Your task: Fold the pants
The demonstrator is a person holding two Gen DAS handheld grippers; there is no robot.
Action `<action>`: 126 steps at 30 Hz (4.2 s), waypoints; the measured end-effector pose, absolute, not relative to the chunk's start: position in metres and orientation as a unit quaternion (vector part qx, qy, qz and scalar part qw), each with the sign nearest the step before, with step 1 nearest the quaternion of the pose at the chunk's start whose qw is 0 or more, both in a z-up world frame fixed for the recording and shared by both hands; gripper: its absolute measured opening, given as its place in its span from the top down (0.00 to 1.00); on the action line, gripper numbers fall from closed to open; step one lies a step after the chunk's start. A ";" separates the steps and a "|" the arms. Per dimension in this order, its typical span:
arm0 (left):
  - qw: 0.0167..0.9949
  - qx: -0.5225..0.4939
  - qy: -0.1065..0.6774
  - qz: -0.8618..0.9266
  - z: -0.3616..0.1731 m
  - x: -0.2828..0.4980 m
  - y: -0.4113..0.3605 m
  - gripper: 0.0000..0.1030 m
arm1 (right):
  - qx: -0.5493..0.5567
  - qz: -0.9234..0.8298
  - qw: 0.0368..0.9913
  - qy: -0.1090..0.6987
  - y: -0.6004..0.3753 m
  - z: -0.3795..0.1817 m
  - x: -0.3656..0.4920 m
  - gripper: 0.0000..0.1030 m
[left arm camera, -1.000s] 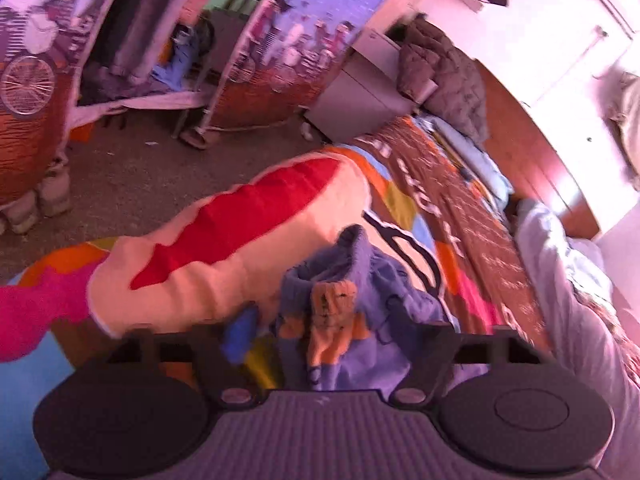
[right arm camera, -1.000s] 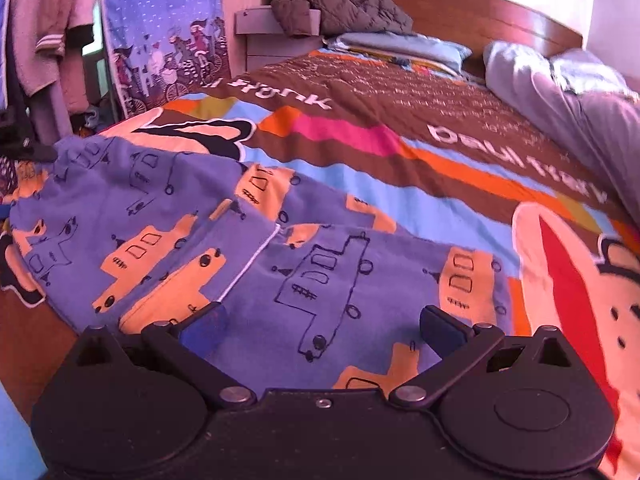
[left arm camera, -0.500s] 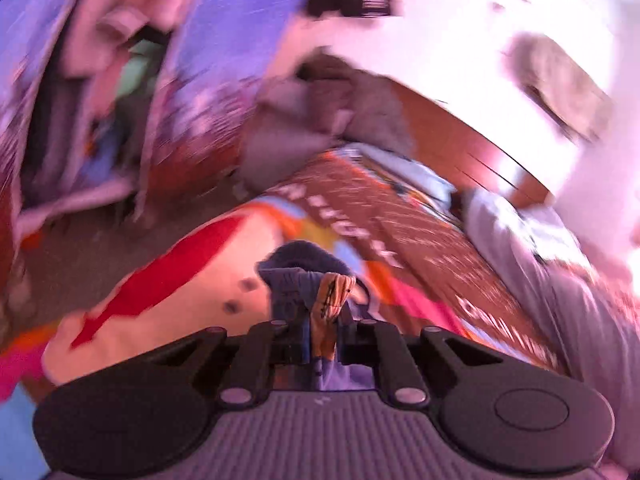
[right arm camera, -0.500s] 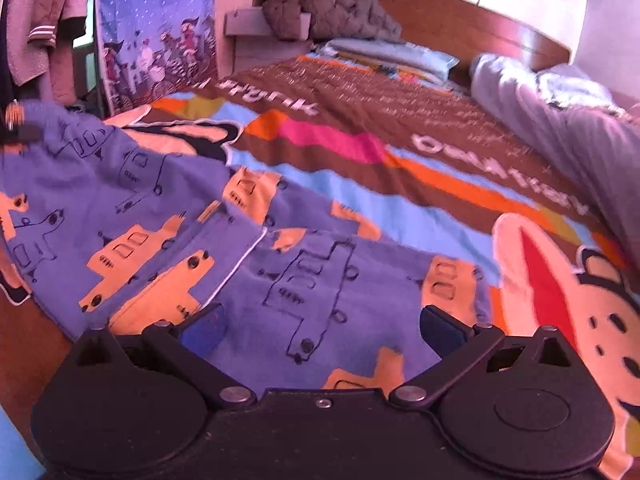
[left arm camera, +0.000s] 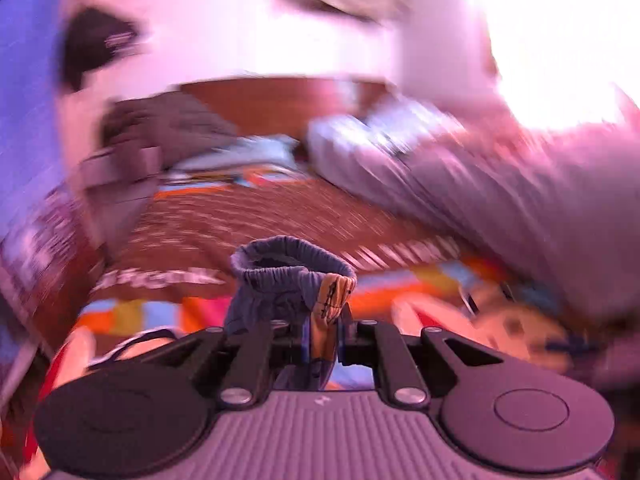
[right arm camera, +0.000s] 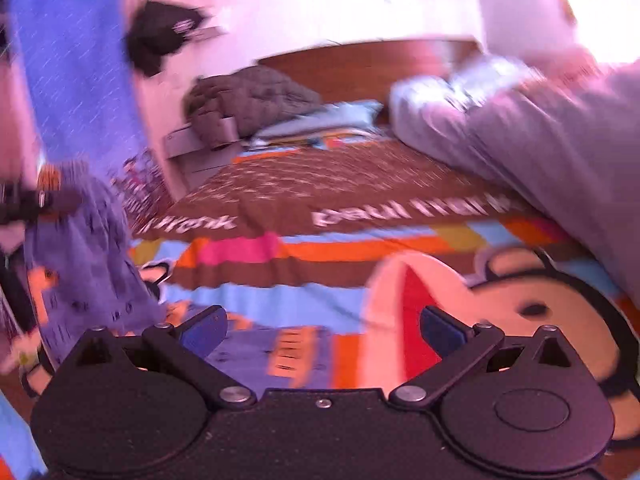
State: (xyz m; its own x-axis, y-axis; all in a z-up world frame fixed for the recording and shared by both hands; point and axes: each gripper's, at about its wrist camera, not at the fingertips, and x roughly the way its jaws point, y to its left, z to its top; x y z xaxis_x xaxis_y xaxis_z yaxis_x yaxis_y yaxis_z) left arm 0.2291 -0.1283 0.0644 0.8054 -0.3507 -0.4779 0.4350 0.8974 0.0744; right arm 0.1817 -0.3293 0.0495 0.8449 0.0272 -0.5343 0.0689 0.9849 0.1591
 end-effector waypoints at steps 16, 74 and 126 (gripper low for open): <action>0.865 0.124 0.314 -0.371 -0.003 0.263 -0.159 0.37 | 0.194 -0.034 0.915 0.352 -0.416 -0.001 0.182 0.01; 0.894 -0.145 0.400 -0.141 -0.092 0.272 -0.013 0.00 | -0.164 0.116 0.940 0.274 -0.222 0.015 0.275 0.01; 0.897 -0.119 0.404 -0.134 -0.091 0.271 -0.019 0.00 | 0.134 0.039 0.923 0.358 -0.308 -0.027 0.104 0.01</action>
State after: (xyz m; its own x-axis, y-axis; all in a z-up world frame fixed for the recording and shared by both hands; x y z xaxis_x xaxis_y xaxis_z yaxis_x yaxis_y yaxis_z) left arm 0.2706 -0.0193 -0.0911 0.6375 -0.3358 -0.6934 0.1436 0.9360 -0.3213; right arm 0.1042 -0.3077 -0.0268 0.7413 0.1677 -0.6499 0.0238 0.9611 0.2752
